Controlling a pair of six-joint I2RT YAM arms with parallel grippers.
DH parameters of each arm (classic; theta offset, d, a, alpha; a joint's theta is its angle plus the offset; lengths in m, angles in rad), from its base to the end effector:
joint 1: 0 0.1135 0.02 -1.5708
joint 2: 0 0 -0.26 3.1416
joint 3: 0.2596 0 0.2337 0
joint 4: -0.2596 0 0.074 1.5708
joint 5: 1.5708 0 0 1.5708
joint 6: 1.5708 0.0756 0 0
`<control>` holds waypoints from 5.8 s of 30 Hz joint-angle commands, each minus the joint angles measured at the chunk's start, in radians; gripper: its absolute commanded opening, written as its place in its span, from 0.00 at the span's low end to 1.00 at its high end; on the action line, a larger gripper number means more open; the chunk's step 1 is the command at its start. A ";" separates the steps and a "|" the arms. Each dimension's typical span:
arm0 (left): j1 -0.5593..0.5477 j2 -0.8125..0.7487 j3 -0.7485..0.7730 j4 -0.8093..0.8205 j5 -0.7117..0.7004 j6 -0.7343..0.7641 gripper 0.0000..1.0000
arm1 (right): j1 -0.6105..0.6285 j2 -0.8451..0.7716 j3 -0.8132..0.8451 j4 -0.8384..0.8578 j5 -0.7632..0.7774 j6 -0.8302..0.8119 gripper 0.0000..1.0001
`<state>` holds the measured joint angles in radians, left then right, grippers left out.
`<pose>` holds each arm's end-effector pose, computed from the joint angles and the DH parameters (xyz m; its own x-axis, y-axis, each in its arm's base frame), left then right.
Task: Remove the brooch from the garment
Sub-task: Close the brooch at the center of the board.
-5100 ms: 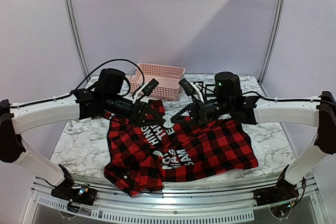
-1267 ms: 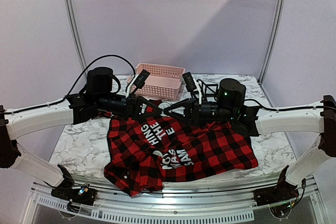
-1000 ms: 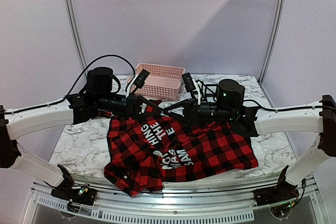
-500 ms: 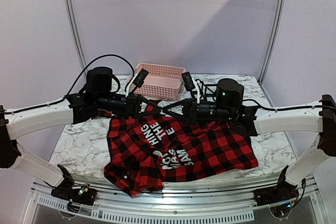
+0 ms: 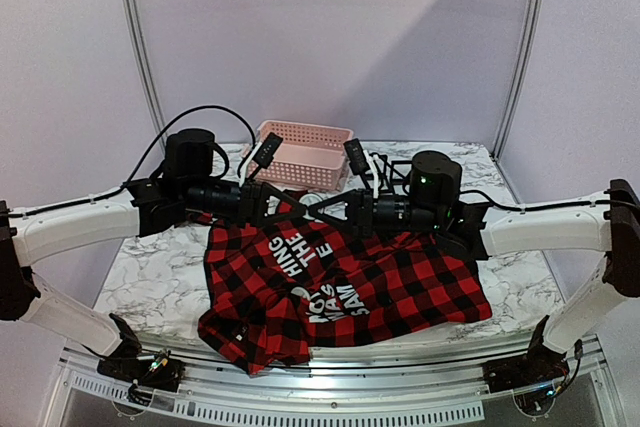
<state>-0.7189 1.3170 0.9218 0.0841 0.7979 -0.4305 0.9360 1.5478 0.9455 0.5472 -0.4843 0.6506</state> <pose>0.1954 -0.2429 0.2948 -0.6153 0.1512 -0.7737 0.7878 0.1537 -0.5964 0.1939 0.3227 0.2871 -0.6246 0.0559 -0.7790 -0.7666 0.1466 0.6252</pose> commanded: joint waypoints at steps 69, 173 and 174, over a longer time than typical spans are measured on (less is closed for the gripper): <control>0.076 0.097 0.038 -0.134 -0.084 -0.016 0.00 | -0.005 -0.060 -0.122 0.113 0.114 0.003 0.13; 0.022 -0.034 -0.044 0.118 0.051 -0.063 0.00 | 0.028 0.087 0.128 -0.146 0.279 -0.006 0.13; 0.022 -0.035 -0.044 0.118 0.051 -0.062 0.00 | 0.025 0.087 0.127 -0.146 0.277 -0.004 0.13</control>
<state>-0.6643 1.3052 0.8837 0.1951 0.7708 -0.5079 0.9741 1.5929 1.0538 0.4377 -0.2672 0.6312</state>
